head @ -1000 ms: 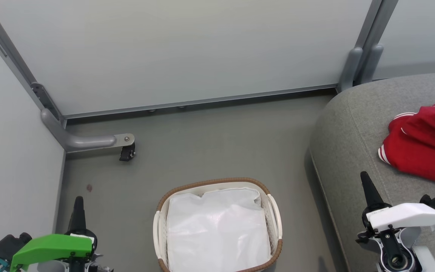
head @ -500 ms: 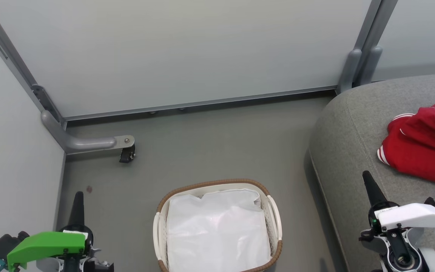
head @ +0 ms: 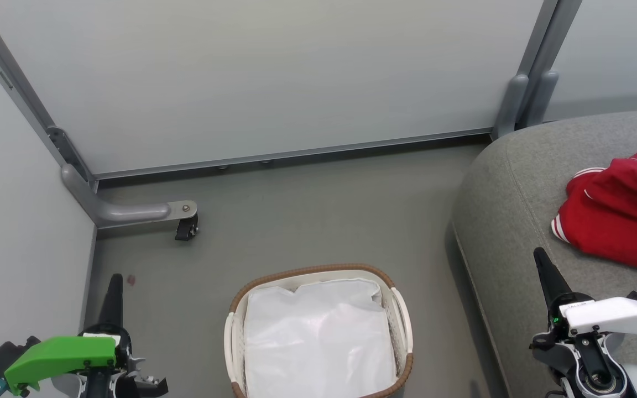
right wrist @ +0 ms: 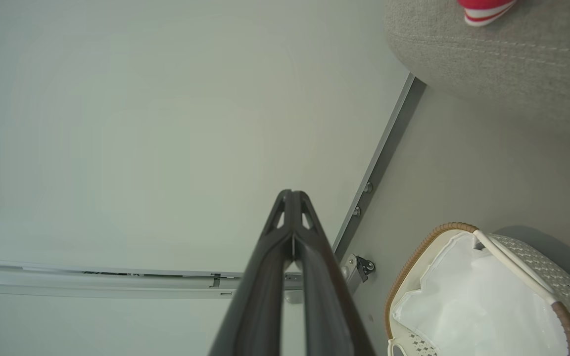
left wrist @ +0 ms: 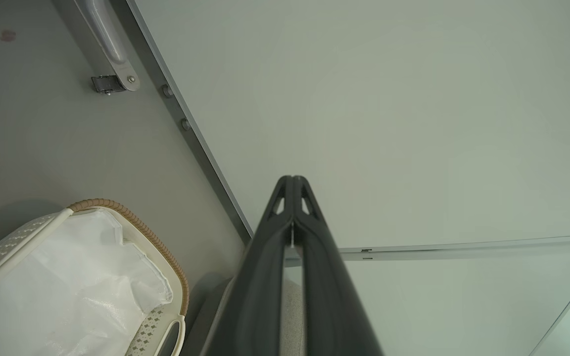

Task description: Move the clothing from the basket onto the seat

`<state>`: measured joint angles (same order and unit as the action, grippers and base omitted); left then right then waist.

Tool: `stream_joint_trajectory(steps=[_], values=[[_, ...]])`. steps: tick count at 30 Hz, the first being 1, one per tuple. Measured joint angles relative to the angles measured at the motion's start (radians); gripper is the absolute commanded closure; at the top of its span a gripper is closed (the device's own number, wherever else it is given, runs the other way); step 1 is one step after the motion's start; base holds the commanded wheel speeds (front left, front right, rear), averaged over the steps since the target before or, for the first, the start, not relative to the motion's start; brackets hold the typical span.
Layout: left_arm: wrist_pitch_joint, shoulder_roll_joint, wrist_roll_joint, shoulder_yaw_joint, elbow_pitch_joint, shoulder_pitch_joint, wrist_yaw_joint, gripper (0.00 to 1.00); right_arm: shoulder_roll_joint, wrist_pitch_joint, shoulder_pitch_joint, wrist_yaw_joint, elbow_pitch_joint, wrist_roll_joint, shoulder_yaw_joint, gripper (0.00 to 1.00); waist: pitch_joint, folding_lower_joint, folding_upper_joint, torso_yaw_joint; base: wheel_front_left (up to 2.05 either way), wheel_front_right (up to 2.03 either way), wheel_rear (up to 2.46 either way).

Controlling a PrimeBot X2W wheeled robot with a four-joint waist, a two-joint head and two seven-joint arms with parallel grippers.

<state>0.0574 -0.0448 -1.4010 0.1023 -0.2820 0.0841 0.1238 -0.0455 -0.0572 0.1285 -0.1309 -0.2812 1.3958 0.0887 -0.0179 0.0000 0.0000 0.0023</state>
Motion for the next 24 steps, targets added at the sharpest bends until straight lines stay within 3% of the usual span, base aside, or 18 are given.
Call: stream_joint_trajectory(steps=[24], values=[[0.047,-0.001,-0.167,0.009,0.028,0.014,0.003,1.00,-0.001,-0.046,-0.011,0.000,0.029,0.171,0.020,1.00,0.012,0.0000,0.0000,-0.002,0.00,0.00,0.00]])
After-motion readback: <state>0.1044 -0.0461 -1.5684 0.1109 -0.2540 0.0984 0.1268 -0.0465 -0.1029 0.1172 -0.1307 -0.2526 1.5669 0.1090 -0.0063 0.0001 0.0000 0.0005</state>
